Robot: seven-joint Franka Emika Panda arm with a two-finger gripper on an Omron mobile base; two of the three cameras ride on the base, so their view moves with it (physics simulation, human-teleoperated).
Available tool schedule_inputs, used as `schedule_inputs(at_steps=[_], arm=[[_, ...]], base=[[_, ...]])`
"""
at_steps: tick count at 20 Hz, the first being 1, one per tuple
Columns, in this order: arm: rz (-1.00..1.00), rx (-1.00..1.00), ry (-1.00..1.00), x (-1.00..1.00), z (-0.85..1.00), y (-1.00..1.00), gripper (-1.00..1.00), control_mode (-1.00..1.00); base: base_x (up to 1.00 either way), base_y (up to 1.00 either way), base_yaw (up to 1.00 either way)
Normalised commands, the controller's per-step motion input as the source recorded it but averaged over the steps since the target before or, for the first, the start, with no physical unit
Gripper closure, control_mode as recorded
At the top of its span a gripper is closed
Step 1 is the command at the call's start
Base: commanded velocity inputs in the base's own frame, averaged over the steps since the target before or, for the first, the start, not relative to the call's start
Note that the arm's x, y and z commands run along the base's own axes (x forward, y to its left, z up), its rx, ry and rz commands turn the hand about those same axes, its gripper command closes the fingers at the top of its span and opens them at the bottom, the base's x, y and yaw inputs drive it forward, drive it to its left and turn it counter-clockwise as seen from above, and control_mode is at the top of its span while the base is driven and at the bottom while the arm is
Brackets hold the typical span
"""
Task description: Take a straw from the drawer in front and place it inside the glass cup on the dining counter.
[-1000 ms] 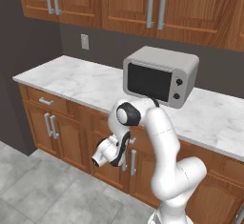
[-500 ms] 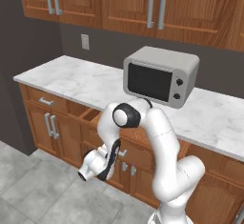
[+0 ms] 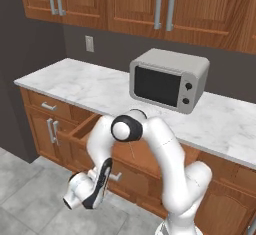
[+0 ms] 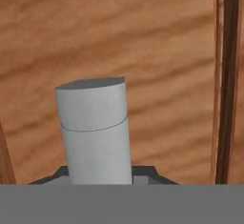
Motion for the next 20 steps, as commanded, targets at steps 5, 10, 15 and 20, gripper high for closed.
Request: schedule_inputs(at_steps=[5,10,15,20], arm=[[-0.06,0.0,0.0,-1.0,0.0,0.44,1.0,-1.0],[-0.06,0.0,0.0,-1.0,0.0,0.43,-1.0,-1.0],[-0.08,0.0,-0.01,-0.91,0.16,0.28,-1.0,-1.0],[-0.07,0.21,0.0,-0.83,0.96,0.0,-1.0,-1.0]], base=[[0.0,0.0,0.0],[0.0,0.0,0.0],[0.0,0.0,0.0],[0.0,0.0,0.0]])
